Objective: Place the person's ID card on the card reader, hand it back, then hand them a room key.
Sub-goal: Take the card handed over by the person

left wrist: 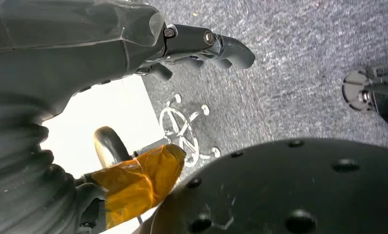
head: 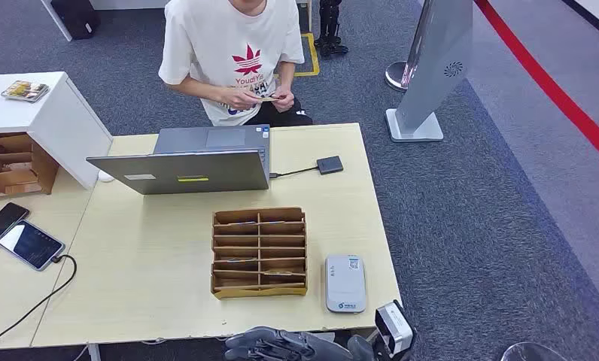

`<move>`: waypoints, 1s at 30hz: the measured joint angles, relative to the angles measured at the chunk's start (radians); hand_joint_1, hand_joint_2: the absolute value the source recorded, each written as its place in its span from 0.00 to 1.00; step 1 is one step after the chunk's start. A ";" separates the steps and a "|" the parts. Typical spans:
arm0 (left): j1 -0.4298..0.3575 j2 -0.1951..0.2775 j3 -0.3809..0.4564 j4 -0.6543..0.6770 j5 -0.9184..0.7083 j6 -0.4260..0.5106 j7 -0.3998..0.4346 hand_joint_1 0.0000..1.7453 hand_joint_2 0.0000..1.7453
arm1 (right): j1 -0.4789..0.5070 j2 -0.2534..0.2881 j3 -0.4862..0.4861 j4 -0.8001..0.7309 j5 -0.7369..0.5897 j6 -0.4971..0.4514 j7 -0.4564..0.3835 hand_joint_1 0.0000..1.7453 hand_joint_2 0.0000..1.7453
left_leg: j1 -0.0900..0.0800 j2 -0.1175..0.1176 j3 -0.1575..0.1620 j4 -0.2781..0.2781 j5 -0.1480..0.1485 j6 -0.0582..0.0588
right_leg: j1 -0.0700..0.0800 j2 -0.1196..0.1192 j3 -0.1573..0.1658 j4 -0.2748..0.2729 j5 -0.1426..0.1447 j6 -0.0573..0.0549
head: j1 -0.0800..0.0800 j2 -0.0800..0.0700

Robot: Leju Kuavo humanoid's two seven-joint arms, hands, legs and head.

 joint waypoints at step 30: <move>0.006 -0.016 0.000 0.000 0.060 -0.009 0.004 0.00 1.00 | -0.126 0.021 -0.129 -0.166 0.728 -0.674 -0.082 0.00 1.00 | 0.000 0.000 0.000 0.000 0.000 0.000 | 0.000 0.000 0.000 0.000 0.000 0.000 | 0.000 0.000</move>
